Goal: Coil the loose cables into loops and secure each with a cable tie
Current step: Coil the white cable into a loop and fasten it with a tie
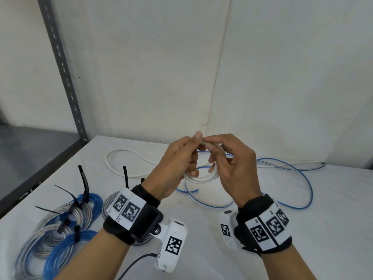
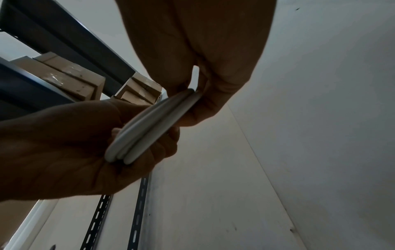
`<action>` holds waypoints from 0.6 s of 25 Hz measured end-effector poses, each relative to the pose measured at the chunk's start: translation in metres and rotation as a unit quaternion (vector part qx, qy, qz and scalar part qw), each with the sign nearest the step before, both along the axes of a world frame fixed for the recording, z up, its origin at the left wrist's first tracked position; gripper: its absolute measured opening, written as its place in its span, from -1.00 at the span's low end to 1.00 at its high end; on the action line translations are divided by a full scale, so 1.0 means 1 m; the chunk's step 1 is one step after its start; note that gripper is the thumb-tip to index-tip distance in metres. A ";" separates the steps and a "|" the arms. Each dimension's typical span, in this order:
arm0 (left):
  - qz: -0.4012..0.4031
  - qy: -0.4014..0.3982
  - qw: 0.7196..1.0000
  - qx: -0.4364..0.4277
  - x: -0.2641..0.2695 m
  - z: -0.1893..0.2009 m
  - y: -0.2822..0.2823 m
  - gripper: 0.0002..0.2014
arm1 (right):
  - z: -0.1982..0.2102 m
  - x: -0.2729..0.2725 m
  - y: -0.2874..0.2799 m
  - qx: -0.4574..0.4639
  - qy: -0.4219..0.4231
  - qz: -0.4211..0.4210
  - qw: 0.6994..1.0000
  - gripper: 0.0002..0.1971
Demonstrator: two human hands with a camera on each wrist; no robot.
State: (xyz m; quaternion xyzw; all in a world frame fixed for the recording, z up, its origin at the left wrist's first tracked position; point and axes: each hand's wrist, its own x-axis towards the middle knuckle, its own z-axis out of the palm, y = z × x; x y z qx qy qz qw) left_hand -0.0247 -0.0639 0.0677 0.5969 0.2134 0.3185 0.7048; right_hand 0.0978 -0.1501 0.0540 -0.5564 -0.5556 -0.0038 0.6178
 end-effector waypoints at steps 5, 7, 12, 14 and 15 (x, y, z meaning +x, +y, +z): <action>0.012 0.020 1.000 -0.007 0.001 0.001 -0.003 -0.69 | 0.000 0.004 -0.001 -0.018 -0.024 0.008 1.000 -0.80; 0.012 0.015 1.000 -0.007 0.001 0.001 -0.003 -0.71 | -0.001 0.003 -0.001 -0.011 -0.043 0.014 0.999 -0.78; 0.011 0.000 1.000 0.019 0.002 -0.001 -0.004 -0.67 | 0.000 0.000 -0.002 -0.006 0.019 0.024 1.000 -0.93; 0.019 -0.013 1.000 0.021 0.002 -0.002 -0.003 -0.66 | 0.001 -0.003 -0.001 -0.014 0.066 0.035 0.997 -0.90; 0.025 -0.020 0.999 0.021 0.002 -0.002 -0.002 -0.68 | 0.002 -0.003 -0.001 -0.015 0.084 0.043 0.995 -0.89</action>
